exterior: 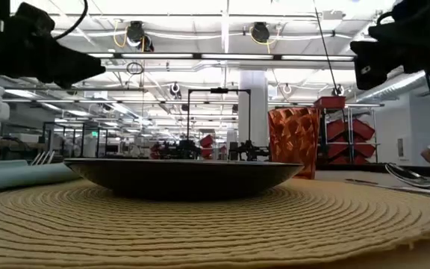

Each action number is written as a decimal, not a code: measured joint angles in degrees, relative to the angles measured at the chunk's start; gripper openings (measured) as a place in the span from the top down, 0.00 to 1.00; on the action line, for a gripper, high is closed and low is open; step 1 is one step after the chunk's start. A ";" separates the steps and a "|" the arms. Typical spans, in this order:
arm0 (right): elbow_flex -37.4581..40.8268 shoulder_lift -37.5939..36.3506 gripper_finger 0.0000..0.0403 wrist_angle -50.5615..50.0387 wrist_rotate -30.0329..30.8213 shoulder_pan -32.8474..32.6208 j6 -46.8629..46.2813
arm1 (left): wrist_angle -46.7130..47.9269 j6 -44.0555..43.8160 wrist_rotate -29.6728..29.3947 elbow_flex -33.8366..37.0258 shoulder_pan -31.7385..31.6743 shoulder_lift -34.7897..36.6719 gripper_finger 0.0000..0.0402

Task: Set table place
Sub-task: Return to Home Position

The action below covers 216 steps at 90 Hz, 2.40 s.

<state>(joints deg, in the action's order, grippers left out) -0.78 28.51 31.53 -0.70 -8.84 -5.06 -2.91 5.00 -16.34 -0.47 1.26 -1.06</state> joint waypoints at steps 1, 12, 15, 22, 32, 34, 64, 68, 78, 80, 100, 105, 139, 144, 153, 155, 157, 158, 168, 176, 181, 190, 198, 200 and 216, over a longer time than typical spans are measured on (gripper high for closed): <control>0.00 0.00 0.66 0.02 0.46 0.13 0.15 | -0.06 0.07 -0.49 0.00 0.00 0.10 0.54; 0.00 -0.24 0.66 -0.03 2.38 1.56 0.31 | -0.64 0.08 -2.81 0.00 -0.04 0.65 0.54; 0.00 -0.50 0.66 0.13 2.37 1.78 -0.04 | -0.68 0.06 -2.81 0.00 -0.02 1.00 0.54; 0.00 -1.93 0.66 0.27 2.09 1.77 -0.02 | -1.13 -0.11 -2.81 0.00 -0.02 1.05 0.54; 0.00 -5.43 0.66 -1.24 1.93 1.60 1.00 | -0.99 -0.20 -2.79 0.00 -0.02 1.05 0.54; 0.00 -6.24 0.66 -1.86 1.93 1.60 1.16 | -0.98 -0.39 -2.79 0.00 -0.02 1.05 0.54; 0.00 -19.38 0.66 -16.54 1.93 1.62 0.60 | -0.68 0.09 -2.79 0.02 -0.02 1.05 0.54; 0.00 -20.88 0.66 -17.97 1.91 1.62 0.55 | -0.87 0.09 -2.79 0.02 -0.02 1.05 0.54; 0.00 -24.15 0.66 -21.04 1.91 1.62 1.09 | -0.93 0.11 -2.81 0.02 -0.02 1.05 0.54; 0.00 -24.71 0.66 -21.61 1.91 1.62 1.24 | -0.92 0.11 -2.87 0.02 -0.02 1.05 0.54; 0.00 -28.46 0.66 -29.90 1.91 1.62 -0.56 | -0.83 0.02 -3.29 0.02 -0.04 1.07 0.54; 0.00 -28.40 0.66 -30.63 1.88 1.61 -0.95 | -0.58 0.00 -3.32 0.02 -0.04 1.07 0.54; 0.00 -27.39 0.66 -30.56 0.73 -0.59 2.65 | -0.41 -1.57 -2.31 0.02 -0.02 0.49 0.54; 0.00 -27.39 0.66 -30.56 0.73 -0.59 2.71 | -0.19 -1.59 -2.21 0.02 -0.02 -0.03 0.54; 0.00 -27.39 0.66 -30.56 0.71 -0.59 2.74 | -0.51 -1.60 -2.16 0.04 -0.02 0.00 0.54; 0.00 -27.39 0.66 -30.56 0.72 -0.59 2.74 | -0.47 -1.60 -2.16 0.04 -0.02 0.00 0.54; 0.00 -27.39 0.66 -30.56 0.71 -0.59 2.74 | -0.41 -1.60 -2.12 0.04 -0.02 0.00 0.54; 0.00 -27.39 0.66 -30.56 0.71 -0.59 2.76 | -0.40 -1.60 -2.11 0.04 -0.02 0.00 0.54; 0.00 -27.38 0.66 -30.56 0.71 -0.59 2.76 | -0.41 -1.60 -2.08 0.04 -0.02 0.00 0.54; 0.00 -27.36 0.66 -30.55 0.71 -0.59 2.76 | -0.42 -1.60 -1.96 0.04 -0.02 -0.02 0.54; 0.00 -27.36 0.66 -30.54 0.71 -0.59 2.76 | -0.42 -1.60 -1.94 0.04 -0.02 -0.02 0.54; 0.00 -27.36 0.66 -30.54 0.71 -0.59 2.76 | -0.42 -1.60 -1.94 0.04 -0.02 -0.04 0.54; 0.00 -27.36 0.66 -30.54 0.71 -0.59 2.76 | -0.42 -1.60 -1.94 0.04 -0.02 -0.04 0.54; 0.00 -27.36 0.66 -30.54 0.71 -0.59 2.76 | -0.42 -1.60 -1.94 0.04 -0.02 -0.04 0.54; 0.00 -27.36 0.66 -30.54 0.69 -0.59 2.76 | -0.42 -1.60 -1.92 0.04 -0.02 -0.04 0.54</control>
<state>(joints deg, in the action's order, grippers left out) -0.78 1.15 0.99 -0.01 -9.43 -2.31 -3.33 3.40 -18.26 -0.43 1.23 -1.10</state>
